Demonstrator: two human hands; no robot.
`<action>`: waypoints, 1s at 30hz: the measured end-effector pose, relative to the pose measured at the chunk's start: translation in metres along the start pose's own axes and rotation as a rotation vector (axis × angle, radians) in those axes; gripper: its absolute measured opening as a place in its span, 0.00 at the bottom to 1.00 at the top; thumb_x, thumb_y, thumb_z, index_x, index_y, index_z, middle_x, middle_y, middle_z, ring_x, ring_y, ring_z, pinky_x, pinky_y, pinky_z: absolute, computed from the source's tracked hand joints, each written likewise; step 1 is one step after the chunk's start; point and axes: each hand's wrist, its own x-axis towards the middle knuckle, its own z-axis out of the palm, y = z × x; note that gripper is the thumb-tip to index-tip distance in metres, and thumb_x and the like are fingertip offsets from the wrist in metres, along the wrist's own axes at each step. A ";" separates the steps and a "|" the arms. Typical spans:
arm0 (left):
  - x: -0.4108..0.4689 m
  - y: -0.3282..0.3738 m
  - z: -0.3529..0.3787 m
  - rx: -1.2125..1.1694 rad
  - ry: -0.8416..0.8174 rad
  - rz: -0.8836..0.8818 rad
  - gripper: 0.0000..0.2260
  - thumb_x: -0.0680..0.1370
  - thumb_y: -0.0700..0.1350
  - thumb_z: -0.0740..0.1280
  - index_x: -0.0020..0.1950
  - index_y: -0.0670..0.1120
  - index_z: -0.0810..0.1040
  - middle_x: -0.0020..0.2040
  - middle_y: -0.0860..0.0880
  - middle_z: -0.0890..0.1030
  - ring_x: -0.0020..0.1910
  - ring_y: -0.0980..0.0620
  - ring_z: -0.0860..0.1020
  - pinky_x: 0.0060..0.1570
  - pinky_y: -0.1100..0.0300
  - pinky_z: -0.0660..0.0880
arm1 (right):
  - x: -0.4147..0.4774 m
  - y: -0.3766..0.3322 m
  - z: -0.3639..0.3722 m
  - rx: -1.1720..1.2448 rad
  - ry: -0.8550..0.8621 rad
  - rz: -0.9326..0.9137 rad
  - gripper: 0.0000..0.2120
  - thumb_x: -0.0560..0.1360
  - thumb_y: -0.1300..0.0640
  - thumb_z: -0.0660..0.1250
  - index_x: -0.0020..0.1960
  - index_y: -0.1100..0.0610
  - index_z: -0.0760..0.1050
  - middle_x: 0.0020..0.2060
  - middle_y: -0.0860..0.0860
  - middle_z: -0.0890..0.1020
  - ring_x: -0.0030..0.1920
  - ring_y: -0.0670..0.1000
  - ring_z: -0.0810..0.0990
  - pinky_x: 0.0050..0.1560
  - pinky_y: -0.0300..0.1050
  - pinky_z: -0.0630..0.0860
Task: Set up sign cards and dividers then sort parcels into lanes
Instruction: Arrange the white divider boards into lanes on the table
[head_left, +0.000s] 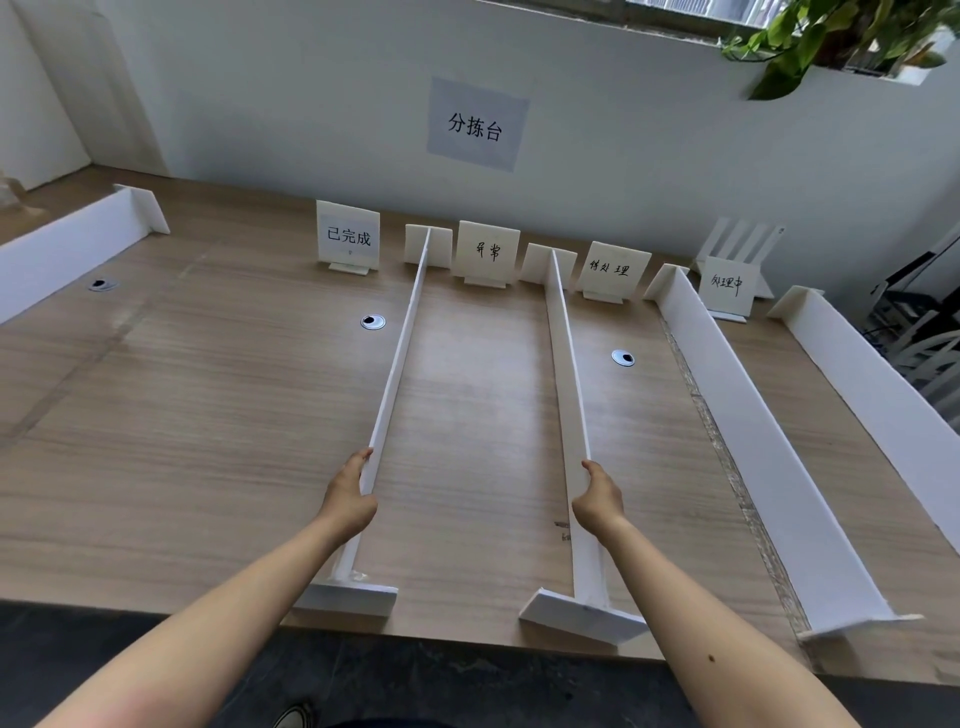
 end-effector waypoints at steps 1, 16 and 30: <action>0.000 0.000 0.000 -0.001 0.000 -0.002 0.32 0.72 0.28 0.58 0.75 0.45 0.61 0.73 0.45 0.66 0.72 0.45 0.64 0.68 0.53 0.66 | 0.001 0.001 0.000 0.000 -0.001 -0.003 0.32 0.74 0.75 0.54 0.76 0.60 0.58 0.74 0.59 0.63 0.72 0.60 0.64 0.66 0.47 0.69; 0.011 0.001 0.002 0.001 -0.013 0.014 0.31 0.73 0.29 0.60 0.75 0.46 0.61 0.72 0.45 0.67 0.71 0.46 0.65 0.63 0.59 0.67 | 0.014 0.000 -0.002 -0.005 -0.032 -0.036 0.32 0.73 0.74 0.55 0.76 0.60 0.57 0.74 0.58 0.63 0.71 0.59 0.66 0.65 0.46 0.69; 0.024 0.009 -0.071 0.216 0.235 0.205 0.31 0.67 0.45 0.77 0.68 0.46 0.70 0.66 0.46 0.73 0.65 0.45 0.72 0.62 0.53 0.69 | 0.023 -0.074 0.026 -0.232 0.109 -0.408 0.22 0.70 0.56 0.68 0.64 0.51 0.71 0.64 0.48 0.72 0.64 0.55 0.68 0.59 0.51 0.63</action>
